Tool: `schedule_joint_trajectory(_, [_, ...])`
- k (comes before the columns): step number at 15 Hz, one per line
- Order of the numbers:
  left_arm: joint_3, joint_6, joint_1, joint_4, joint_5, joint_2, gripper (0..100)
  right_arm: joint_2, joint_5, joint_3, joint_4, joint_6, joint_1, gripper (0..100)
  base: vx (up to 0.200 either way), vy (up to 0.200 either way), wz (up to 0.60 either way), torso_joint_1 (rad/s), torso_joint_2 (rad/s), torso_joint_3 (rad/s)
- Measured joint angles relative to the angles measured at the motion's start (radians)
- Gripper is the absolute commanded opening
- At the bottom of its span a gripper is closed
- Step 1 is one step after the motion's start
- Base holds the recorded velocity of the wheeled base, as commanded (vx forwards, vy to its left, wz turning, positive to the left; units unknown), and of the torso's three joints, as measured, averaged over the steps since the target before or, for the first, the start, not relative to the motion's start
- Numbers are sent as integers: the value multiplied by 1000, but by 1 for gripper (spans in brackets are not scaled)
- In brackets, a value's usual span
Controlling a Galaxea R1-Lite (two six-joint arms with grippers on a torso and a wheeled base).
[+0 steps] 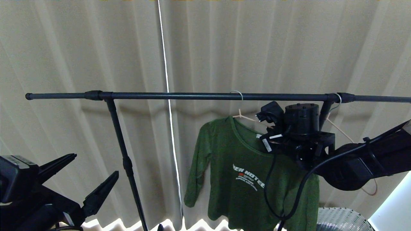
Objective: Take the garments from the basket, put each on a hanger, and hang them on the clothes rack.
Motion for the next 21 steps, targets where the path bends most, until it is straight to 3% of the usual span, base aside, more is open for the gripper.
schedule_joint_trajectory(3, [0,0,0,0,0,0,100,10,3,-5,-1,1,3,0,0,0,0,0,0,0])
schedule_joint_trajectory(4, [0,1,0,0,0,-1,100,10,3,-3,-2,1,4,100,0,0,0,0,0,0])
schedule_joint_trajectory(10, [-5,2,0,0,-1,-15,100,6,5,6,-15,43,24,100,0,0,0,0,0,0])
schedule_joint_trajectory(13, [-7,1,1,0,-2,-21,100,-5,18,14,-15,121,55,100,0,0,0,0,0,0])
schedule_joint_trajectory(16, [-9,2,3,0,-2,-23,100,-26,75,42,-18,205,77,100,0,0,0,0,0,0])
schedule_joint_trajectory(18, [-9,2,3,0,-2,-23,100,-44,93,61,-53,252,87,100,0,0,0,0,0,0])
schedule_joint_trajectory(21, [-9,0,6,0,-1,-23,100,-96,93,136,-138,261,101,100,0,0,0,0,0,0])
